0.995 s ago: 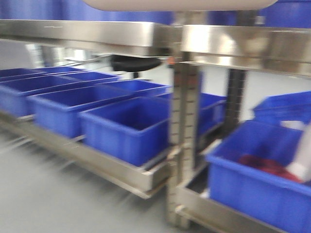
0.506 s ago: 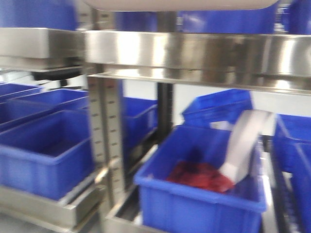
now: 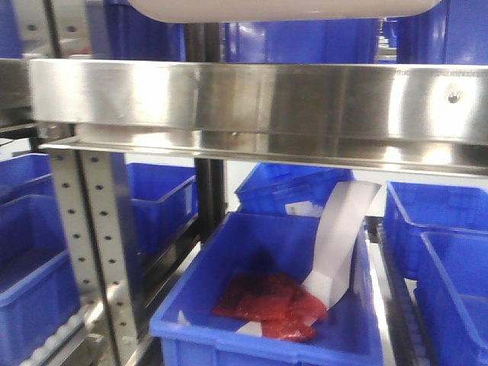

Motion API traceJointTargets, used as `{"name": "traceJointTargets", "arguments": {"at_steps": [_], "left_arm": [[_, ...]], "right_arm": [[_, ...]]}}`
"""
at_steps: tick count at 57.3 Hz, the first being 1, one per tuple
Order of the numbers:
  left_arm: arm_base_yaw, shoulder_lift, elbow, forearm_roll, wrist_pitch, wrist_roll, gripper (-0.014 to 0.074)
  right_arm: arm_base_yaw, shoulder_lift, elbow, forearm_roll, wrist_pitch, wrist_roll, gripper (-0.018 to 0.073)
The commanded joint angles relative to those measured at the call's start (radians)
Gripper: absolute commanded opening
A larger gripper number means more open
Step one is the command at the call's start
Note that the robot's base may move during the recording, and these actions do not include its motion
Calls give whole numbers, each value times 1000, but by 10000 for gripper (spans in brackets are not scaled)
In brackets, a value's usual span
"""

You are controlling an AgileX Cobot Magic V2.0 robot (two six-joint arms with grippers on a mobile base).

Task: Grab white bin and place on right shelf
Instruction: 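Carry the bin with both grippers toward the steel shelf rack, then lower the bin onto the upper steel shelf with both grippers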

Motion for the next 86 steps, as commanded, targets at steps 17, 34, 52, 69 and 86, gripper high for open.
{"name": "traceJointTargets", "arguments": {"at_steps": [17, 34, 52, 69, 86], "left_arm": [[-18, -28, -39, -116, 187, 11, -117], [-18, -28, -39, -116, 187, 11, -117], [-18, -28, -39, -116, 187, 11, -117], [-18, -28, -39, -116, 187, 11, -117], [-18, -28, -39, -120, 164, 11, -117]], "right_arm": [[10, -29, -37, 114, 66, -16, 61], [10, -29, -37, 114, 66, -16, 61], [10, -29, -37, 114, 66, -16, 61], [10, -29, -37, 114, 66, -16, 61], [10, -29, -37, 114, 72, -16, 61]]}}
